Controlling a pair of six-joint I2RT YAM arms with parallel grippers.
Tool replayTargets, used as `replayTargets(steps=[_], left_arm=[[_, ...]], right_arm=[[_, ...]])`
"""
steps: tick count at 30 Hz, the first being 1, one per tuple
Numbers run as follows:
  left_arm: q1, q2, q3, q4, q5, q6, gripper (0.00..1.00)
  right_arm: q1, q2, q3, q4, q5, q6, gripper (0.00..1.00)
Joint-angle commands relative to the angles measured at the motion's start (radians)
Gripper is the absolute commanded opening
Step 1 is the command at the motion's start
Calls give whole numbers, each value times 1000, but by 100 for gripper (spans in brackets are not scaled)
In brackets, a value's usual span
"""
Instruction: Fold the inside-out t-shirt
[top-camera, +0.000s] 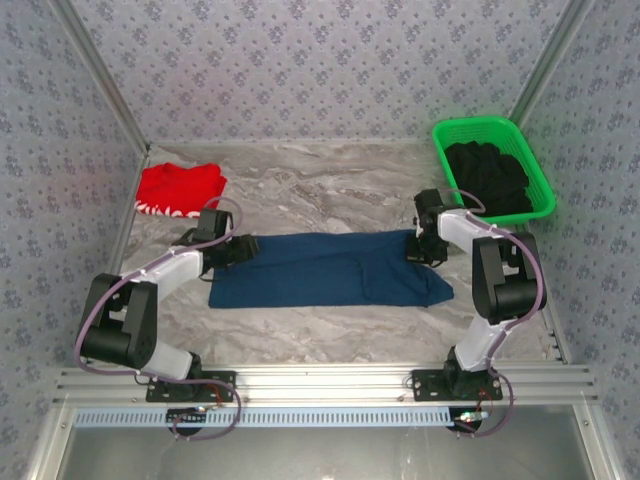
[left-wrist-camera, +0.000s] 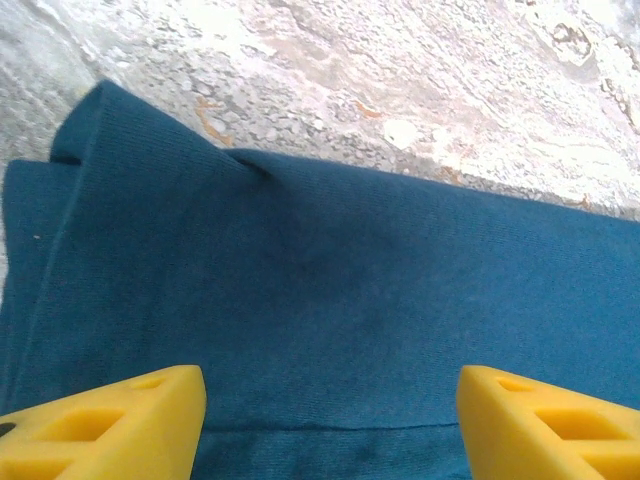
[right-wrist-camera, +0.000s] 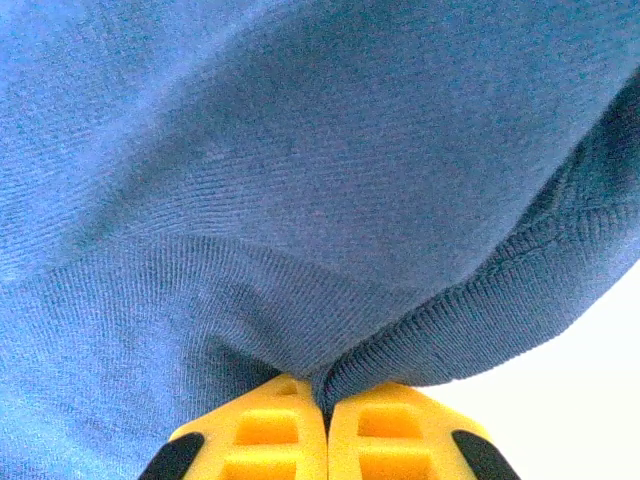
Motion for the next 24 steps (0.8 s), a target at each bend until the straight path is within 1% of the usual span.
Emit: replayTargets(steps=[1,4,6,10,11,13,18,24], left_arm=[[18,-9,42,-19,-9,14,67],[18,42,71,-28,-15,20,67],[17,79,75,-32,5,24,66],[-21,125,41,-40,29,43,65],[-31,134,34,-43,43,48,65],[-53,147,20,-43,93,49,65],[-155,120,-33,-39,147,6,65],[-327,88,-38,-30,144,-77,65]], right_arm=[[9,5,9,-123,90,-2,0],[8,-10,48,-183,176,-18,0],[6,-15,78,-216,218,-24,0],[2,-24,134,-270,299,-38,0],[1,-25,134,-281,315,-41,0],[1,-20,191,-303,344,-50,0],[0,-9,267,-379,453,-71,0],[-6,8,388,-475,583,-112,0]])
